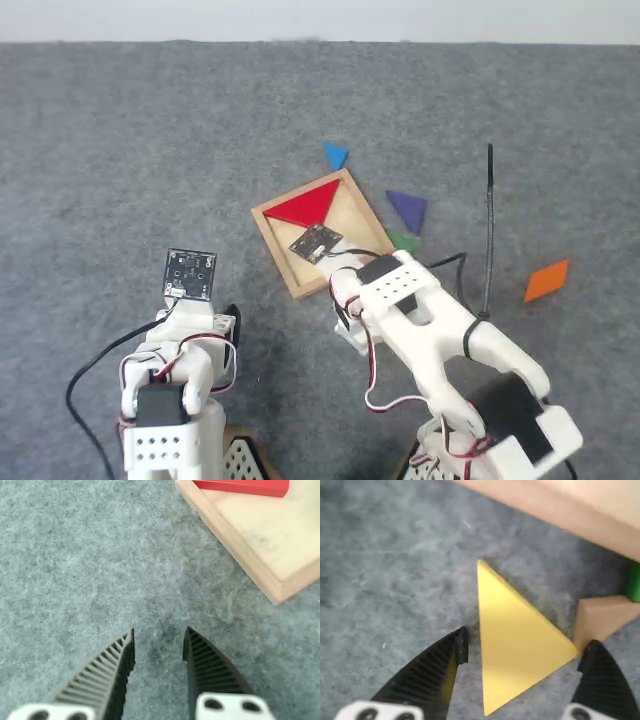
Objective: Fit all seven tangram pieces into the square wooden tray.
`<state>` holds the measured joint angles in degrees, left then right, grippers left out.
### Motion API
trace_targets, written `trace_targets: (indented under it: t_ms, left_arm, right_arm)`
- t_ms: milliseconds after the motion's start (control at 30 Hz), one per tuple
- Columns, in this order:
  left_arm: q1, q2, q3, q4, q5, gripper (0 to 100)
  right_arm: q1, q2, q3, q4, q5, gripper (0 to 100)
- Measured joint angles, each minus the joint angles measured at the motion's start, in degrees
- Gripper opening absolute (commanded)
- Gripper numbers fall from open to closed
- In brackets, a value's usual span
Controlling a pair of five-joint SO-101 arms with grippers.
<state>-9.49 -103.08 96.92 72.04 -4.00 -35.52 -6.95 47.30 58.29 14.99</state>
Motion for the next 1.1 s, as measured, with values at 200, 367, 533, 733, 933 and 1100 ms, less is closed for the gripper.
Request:
trace_targets:
  t_ms: [200, 367, 533, 733, 933, 1100]
  left_arm:
    - [0.00, 0.00, 0.00, 0.00, 0.00, 15]
    - [0.00, 0.00, 0.00, 0.00, 0.00, 15]
    - [0.00, 0.00, 0.00, 0.00, 0.00, 15]
    - [0.00, 0.00, 0.00, 0.00, 0.00, 15]
    - [0.00, 0.00, 0.00, 0.00, 0.00, 15]
    - [0.00, 0.00, 0.00, 0.00, 0.00, 15]
  right_arm:
    - [2.46, 2.55, -0.88, -0.26, -1.41, 31.7]
    - [2.64, 2.55, -0.88, -0.18, -2.37, 26.6]
    - [4.04, 2.55, -0.97, -0.18, -5.27, 24.8]
    - [4.92, 2.55, -1.05, -0.18, -5.27, 21.4]
    - [5.27, 2.20, -1.05, -0.09, -5.27, 21.4]
    - [5.45, -5.54, -0.09, 4.04, -5.27, 21.4]
